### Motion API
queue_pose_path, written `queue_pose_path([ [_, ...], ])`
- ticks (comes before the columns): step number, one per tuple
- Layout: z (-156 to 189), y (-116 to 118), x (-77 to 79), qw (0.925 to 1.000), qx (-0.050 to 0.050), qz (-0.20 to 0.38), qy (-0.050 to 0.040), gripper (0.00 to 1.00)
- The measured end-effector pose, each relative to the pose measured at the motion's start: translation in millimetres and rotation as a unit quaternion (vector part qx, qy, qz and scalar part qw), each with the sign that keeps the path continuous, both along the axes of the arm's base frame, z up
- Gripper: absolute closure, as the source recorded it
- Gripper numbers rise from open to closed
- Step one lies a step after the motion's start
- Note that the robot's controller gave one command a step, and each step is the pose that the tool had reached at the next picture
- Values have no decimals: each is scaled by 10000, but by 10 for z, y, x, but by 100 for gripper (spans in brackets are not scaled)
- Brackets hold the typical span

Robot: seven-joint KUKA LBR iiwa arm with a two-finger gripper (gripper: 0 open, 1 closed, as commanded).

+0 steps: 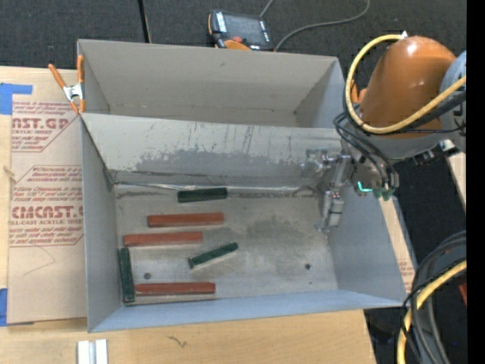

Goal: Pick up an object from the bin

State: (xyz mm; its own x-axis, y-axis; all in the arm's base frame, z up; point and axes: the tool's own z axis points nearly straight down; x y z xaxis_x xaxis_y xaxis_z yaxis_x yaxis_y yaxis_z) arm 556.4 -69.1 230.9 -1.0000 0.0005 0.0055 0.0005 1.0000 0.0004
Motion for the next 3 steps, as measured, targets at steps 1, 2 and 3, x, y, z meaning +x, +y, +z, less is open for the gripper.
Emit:
queue_pose_path([
  [1,-965,447,106,9978,9,-667,-1,0],
  [2,-1630,1430,44,9973,15,740,-18,0],
  [3,-1611,1403,57,9974,4,721,-34,100],
])
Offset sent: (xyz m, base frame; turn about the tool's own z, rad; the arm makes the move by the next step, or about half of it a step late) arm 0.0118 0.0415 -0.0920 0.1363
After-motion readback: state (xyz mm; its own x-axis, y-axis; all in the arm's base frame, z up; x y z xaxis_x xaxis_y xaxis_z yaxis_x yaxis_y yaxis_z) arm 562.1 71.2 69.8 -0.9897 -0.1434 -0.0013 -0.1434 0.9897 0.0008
